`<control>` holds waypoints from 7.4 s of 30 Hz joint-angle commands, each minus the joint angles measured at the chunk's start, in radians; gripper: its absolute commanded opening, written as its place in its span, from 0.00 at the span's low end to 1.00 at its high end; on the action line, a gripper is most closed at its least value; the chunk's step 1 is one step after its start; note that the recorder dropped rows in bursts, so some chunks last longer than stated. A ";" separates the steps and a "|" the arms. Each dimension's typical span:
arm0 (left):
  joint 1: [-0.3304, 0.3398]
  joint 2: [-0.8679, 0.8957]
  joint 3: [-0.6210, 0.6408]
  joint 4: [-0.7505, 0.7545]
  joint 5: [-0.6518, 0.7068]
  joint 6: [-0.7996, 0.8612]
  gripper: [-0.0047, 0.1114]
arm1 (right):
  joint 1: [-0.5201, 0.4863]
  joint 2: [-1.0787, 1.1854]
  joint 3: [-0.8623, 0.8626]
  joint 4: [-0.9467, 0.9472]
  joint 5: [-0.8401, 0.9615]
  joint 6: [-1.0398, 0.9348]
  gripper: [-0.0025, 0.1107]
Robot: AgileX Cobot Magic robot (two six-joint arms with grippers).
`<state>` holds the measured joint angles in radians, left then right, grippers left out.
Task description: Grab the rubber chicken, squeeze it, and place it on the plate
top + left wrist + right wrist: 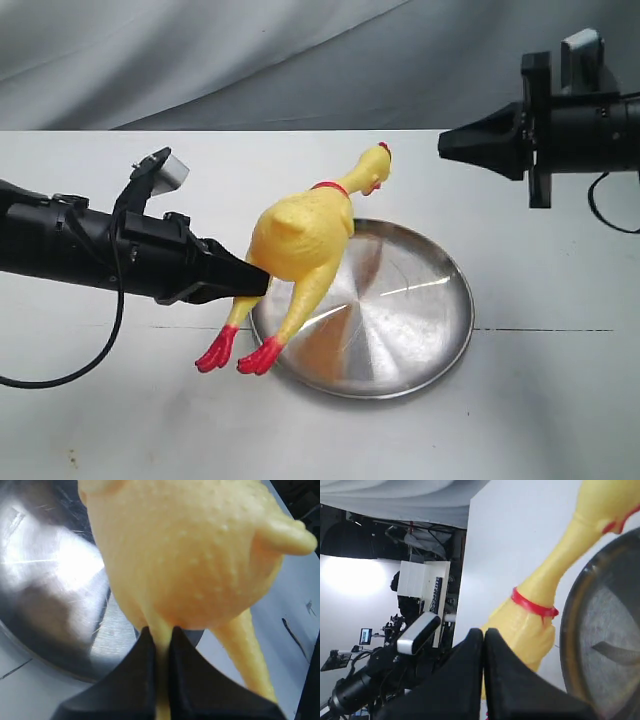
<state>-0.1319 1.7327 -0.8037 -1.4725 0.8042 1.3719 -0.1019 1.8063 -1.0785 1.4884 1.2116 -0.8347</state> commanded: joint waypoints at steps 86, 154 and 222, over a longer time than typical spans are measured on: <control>0.352 -1.131 0.103 0.746 -0.360 -0.856 0.04 | -0.013 -1.103 0.362 -0.251 -0.573 -0.242 0.02; 0.504 -1.733 0.657 1.485 -0.542 -1.398 0.04 | 0.083 -1.581 0.361 -0.720 -0.553 0.238 0.02; 0.504 -1.733 0.804 1.452 -0.529 -1.420 0.04 | 0.083 -1.680 0.851 -0.905 -0.998 0.238 0.02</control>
<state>0.3708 0.0040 -0.0038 -0.0120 0.2754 -0.0422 -0.0235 0.1716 -0.2915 0.6016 0.2859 -0.5978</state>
